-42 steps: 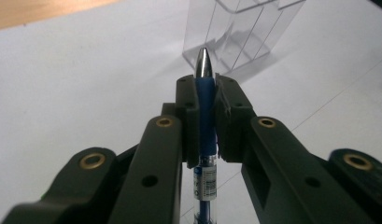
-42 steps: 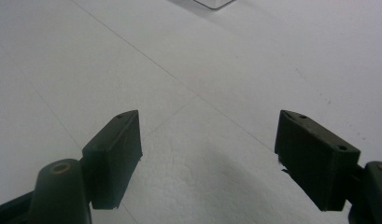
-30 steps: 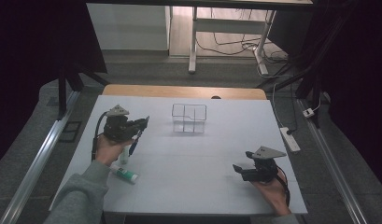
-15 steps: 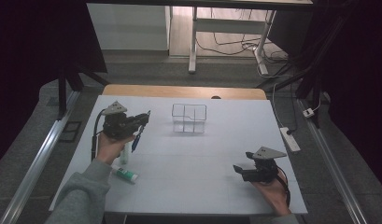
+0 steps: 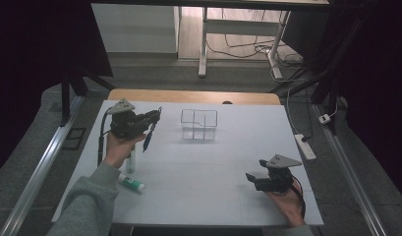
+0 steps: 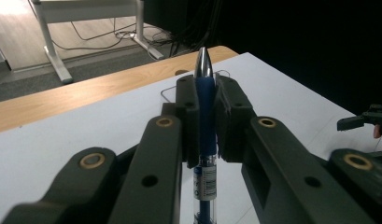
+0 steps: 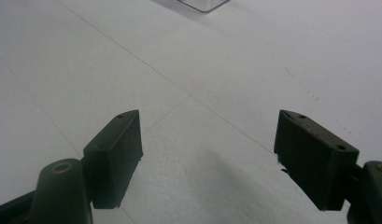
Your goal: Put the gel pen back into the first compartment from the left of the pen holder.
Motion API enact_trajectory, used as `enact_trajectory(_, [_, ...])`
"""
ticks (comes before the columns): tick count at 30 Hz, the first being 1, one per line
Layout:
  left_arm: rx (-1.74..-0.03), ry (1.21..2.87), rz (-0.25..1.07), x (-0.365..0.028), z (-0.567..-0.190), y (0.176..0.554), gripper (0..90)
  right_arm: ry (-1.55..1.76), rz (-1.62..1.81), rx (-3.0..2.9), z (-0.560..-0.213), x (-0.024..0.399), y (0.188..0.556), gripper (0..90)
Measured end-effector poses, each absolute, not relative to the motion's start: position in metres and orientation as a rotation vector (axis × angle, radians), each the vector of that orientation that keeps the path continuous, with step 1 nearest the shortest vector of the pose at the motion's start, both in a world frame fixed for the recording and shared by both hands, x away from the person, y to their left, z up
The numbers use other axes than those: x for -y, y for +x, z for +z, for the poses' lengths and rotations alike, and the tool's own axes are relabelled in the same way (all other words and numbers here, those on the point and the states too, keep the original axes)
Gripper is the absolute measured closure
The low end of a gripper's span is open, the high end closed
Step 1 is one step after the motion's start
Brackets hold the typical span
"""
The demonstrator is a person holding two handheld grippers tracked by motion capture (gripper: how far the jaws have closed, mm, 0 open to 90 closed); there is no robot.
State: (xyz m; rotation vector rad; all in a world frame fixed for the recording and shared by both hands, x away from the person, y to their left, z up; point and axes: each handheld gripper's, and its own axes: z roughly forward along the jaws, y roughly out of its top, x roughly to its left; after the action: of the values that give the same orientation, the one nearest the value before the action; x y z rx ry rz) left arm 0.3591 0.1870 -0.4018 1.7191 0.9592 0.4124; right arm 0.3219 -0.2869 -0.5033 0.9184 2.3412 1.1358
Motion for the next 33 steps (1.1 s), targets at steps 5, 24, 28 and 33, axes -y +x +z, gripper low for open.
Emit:
enact_trajectory(5, [-0.932,1.720,0.418,-0.178,-0.397,0.361,79.9,0.912,1.136,-2.330,-0.502,0.287,0.322,23.3])
enact_trajectory(24, [-0.891,1.706,0.428,-0.158,-0.394,0.371,79.9,0.912,1.143,-2.333,-0.503,0.290,0.320,23.7])
enact_trajectory(28, [-0.873,1.714,0.427,-0.150,-0.393,0.372,79.9,0.906,1.134,-2.335,-0.503,0.289,0.320,23.6])
enact_trajectory(33, [-0.865,1.702,0.419,-0.145,-0.390,0.375,79.9,0.901,1.131,-2.340,-0.503,0.287,0.319,23.6])
